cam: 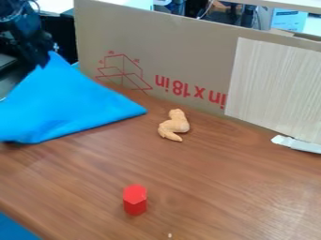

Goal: Unfold the cloth from top left to bottom right

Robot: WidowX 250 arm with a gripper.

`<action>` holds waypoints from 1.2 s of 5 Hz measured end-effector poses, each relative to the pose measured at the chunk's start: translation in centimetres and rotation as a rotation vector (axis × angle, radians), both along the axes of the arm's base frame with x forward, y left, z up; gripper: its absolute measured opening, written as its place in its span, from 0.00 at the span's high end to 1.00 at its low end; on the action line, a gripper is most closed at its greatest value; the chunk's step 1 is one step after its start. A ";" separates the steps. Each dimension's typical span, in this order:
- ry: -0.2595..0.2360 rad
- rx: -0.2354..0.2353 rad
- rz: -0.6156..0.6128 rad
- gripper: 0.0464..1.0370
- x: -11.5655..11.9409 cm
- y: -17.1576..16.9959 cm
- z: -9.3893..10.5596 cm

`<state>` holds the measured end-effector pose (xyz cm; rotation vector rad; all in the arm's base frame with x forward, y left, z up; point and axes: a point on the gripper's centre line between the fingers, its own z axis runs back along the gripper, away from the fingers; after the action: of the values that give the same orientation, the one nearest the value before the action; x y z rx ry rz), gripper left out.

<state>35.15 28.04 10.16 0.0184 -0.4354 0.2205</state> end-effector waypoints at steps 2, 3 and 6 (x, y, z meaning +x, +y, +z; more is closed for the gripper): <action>-0.058 0.008 -0.157 0.98 -4.4 -4.6 1.3; -0.059 0.027 -0.254 0.98 -6.8 -7.5 0.7; 0.016 0.185 -0.415 0.98 -10.2 -13.3 -5.8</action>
<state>24.90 14.79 4.40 0.1101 -0.4325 -0.2284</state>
